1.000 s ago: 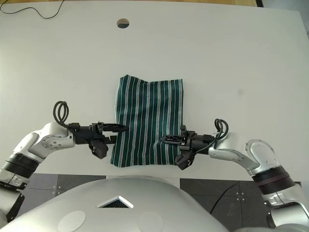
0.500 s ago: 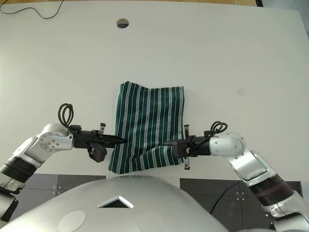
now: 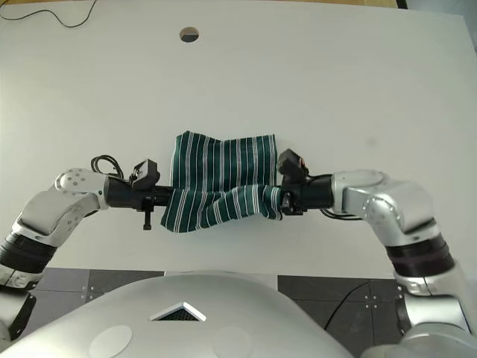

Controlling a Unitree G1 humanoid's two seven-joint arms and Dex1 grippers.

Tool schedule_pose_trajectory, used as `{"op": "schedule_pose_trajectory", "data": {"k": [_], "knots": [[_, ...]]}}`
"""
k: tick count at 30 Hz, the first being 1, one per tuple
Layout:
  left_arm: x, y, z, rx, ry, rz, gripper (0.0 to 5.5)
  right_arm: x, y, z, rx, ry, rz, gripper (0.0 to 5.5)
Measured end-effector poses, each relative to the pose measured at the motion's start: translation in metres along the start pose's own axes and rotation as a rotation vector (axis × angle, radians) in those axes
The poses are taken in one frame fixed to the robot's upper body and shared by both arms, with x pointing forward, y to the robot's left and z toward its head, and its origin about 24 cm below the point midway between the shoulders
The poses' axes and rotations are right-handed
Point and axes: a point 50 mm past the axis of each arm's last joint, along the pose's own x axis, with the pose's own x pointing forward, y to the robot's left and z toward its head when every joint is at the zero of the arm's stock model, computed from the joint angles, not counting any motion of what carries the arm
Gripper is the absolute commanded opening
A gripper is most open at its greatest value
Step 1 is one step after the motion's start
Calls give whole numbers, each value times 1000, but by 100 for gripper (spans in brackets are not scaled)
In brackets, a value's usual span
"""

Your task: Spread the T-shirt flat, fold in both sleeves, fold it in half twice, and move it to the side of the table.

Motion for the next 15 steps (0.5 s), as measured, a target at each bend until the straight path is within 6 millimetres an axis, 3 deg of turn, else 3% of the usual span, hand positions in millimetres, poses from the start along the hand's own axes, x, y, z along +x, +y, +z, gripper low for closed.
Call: {"op": "schedule_pose_trajectory", "data": {"k": [2,5,10,15], "knots": [[5,4,5,-85,-16,25,10,2,-5,23,77,-96,-3,23],[9,11,8,-158,-17,78,10,7,-17,36,196,-135,-69,23],[12,20,9,-249,-33,160,10,18,-49,26,330,-71,-299,23],[6,31,15,-317,-86,231,10,22,-57,21,312,-34,-352,23]]}}
